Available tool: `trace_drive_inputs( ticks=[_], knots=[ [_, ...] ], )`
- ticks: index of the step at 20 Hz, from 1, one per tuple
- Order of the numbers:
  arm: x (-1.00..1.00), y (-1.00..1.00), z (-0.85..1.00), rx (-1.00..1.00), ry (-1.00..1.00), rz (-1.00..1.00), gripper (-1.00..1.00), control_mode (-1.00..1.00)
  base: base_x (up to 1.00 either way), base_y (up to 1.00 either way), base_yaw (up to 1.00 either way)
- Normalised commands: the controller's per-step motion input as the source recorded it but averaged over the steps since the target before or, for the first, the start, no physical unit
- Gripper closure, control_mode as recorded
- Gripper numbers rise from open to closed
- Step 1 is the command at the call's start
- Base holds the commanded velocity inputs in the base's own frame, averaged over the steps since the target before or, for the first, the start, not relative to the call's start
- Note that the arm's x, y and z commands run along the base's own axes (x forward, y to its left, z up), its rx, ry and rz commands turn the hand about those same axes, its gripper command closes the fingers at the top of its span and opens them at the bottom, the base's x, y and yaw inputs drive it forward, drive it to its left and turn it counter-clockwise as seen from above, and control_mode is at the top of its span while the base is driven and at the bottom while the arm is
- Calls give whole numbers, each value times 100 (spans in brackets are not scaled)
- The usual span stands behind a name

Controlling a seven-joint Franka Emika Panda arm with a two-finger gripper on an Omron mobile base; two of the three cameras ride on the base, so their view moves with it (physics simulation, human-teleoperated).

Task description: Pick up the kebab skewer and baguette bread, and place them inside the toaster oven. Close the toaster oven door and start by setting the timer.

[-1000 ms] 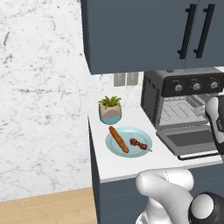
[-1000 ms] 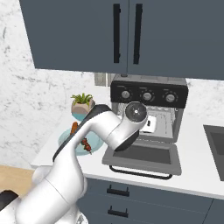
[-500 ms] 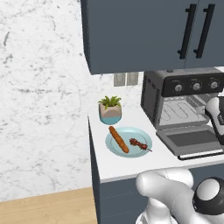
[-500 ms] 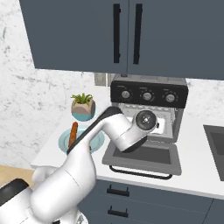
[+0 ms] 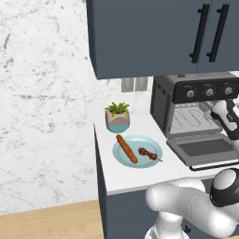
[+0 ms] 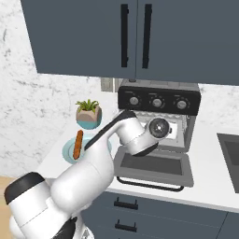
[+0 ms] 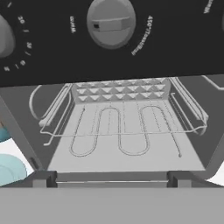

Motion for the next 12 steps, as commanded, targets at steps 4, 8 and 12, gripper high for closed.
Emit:
trace_drive_inputs(
  ticks=[4,8,12],
  knots=[
    [26,23,-18,-4,-9,-3,-100,-100,0,0,0],
    [41,6,-8,-1,-8,-5,-100,-100,0,0,0],
    [37,0,-6,0,-7,-5,-100,-100,0,0,0]
  ],
)
